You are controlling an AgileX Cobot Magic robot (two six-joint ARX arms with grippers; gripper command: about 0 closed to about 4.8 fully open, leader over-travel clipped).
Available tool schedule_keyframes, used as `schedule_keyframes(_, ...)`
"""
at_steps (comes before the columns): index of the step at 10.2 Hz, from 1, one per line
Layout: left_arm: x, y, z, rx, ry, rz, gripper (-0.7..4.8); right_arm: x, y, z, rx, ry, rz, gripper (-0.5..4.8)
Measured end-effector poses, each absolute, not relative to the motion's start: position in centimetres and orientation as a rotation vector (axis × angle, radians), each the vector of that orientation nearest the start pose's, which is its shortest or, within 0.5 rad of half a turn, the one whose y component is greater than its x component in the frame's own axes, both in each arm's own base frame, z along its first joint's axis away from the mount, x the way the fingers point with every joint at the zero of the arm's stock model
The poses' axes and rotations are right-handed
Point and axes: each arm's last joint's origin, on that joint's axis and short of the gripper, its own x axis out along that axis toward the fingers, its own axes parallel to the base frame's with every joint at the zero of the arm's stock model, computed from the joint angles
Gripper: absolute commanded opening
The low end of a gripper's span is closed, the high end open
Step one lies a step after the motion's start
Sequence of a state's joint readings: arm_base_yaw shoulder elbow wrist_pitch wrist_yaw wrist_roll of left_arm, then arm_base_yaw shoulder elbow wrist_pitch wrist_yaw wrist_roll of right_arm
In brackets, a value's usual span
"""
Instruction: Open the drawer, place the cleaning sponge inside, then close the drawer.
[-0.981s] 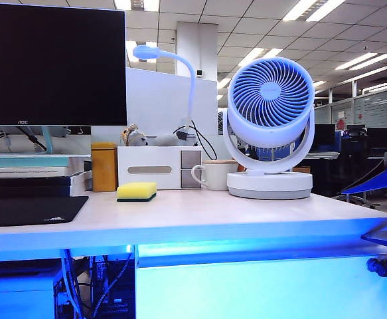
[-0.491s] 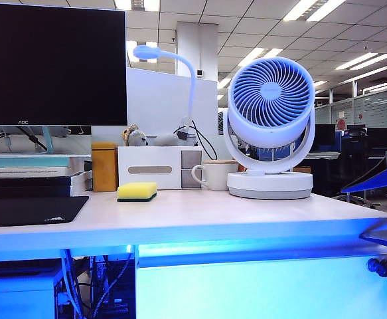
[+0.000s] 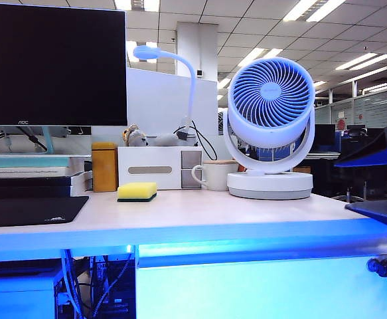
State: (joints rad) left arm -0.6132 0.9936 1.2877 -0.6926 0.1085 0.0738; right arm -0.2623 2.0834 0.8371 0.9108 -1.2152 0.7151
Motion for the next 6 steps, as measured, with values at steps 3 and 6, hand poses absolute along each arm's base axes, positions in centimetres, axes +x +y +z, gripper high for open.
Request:
schedule_keyframes(3,14.59,-10.65,41.66,0.17,0.362,-0.728,-0.05,34.98,-6.67,8.71,0.952,0.65,0.774,4.62)
schedule_keyframes(6,14.61,-10.68,41.74,0.168,0.353,-0.731,-0.05,34.49,-7.57,8.37,0.964,0.692,0.711,4.79)
